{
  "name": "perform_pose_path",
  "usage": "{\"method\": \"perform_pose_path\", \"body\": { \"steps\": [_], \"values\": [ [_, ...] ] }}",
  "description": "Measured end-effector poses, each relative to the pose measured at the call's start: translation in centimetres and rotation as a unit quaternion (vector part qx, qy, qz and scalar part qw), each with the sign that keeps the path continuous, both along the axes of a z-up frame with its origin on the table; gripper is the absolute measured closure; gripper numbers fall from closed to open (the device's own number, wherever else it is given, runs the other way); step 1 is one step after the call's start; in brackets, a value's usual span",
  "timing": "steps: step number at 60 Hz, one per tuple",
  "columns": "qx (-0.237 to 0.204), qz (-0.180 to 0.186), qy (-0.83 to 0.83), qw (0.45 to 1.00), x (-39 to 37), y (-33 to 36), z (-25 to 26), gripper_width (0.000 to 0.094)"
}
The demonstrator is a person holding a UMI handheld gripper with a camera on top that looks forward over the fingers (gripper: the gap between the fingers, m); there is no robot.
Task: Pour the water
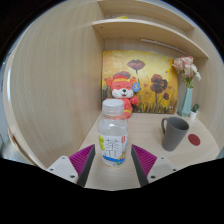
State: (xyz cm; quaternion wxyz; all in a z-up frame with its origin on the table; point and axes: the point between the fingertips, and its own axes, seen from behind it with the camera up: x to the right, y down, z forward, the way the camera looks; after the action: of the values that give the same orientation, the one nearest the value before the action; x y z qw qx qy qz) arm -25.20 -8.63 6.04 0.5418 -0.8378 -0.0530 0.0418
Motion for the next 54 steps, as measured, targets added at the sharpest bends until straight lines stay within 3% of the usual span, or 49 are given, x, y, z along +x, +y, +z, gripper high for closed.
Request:
{"method": "perform_pose_path", "body": {
  "steps": [13,20,26,33,42,54],
  "values": [
    [0.031,-0.014,0.011,0.999,-0.8,4.3,0.2,0.0221],
    [0.066,-0.006,0.024,0.997,-1.4,5.2,1.1,0.0386],
    [0.069,0.024,0.023,0.997,-2.4,5.4,1.1,0.0476],
    [0.065,0.022,0.018,0.997,-2.2,5.9,1.0,0.0551],
    [0.071,0.030,0.051,0.996,-2.8,6.5,3.0,0.0554],
    [0.051,0.000,0.172,0.984,-1.2,8.4,7.5,0.0553]
  ]
}}
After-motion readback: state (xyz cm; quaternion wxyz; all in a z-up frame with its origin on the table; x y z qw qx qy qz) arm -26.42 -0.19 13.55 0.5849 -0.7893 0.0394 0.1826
